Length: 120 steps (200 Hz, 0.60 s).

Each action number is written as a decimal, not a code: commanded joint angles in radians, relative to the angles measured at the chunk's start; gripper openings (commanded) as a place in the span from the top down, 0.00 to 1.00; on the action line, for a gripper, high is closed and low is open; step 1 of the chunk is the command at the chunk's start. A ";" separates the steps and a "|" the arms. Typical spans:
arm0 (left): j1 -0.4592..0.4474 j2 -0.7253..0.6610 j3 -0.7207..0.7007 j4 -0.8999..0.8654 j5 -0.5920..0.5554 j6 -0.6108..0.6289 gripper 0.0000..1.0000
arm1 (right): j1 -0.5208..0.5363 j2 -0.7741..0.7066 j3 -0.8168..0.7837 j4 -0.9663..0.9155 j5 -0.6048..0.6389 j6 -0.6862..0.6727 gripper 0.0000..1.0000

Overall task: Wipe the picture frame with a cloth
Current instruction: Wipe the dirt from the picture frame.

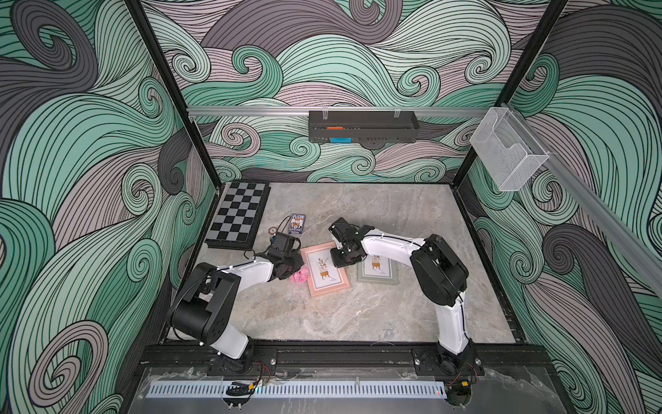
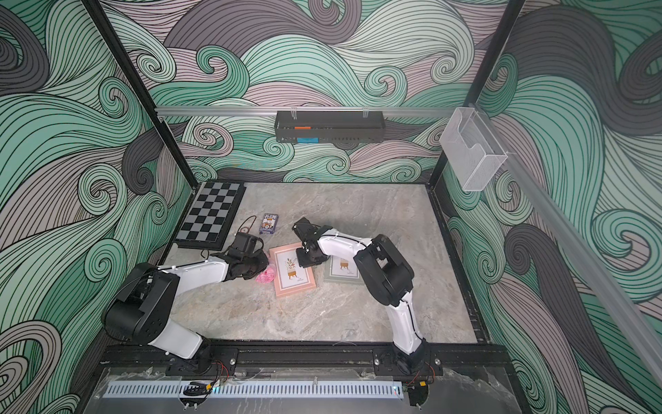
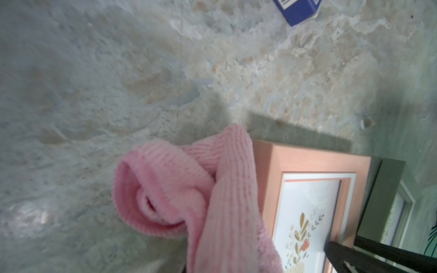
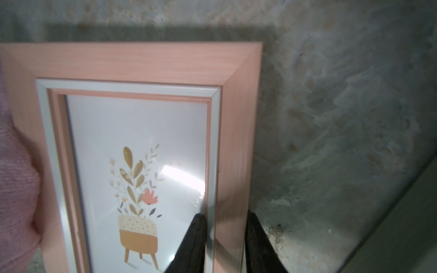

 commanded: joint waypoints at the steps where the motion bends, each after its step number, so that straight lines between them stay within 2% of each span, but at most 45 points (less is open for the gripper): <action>1: -0.029 -0.004 -0.081 0.021 0.112 -0.007 1.00 | 0.022 0.119 -0.066 -0.105 -0.028 -0.020 0.73; 28: -0.091 -0.133 -0.185 -0.042 0.140 -0.056 1.00 | 0.022 0.128 -0.051 -0.112 -0.026 -0.022 0.73; 58: -0.212 -0.286 -0.248 -0.145 0.154 -0.123 1.00 | 0.019 0.135 -0.041 -0.116 -0.020 -0.021 0.73; 81: -0.293 -0.341 -0.251 -0.199 0.177 -0.157 1.00 | 0.019 0.139 -0.035 -0.122 -0.021 -0.019 0.73; 101: -0.324 -0.348 -0.229 -0.196 0.224 -0.165 1.00 | 0.019 0.139 -0.035 -0.122 -0.022 -0.016 0.73; 120: -0.342 -0.350 -0.118 -0.254 0.268 -0.115 1.00 | 0.018 0.140 -0.038 -0.122 -0.020 -0.017 0.73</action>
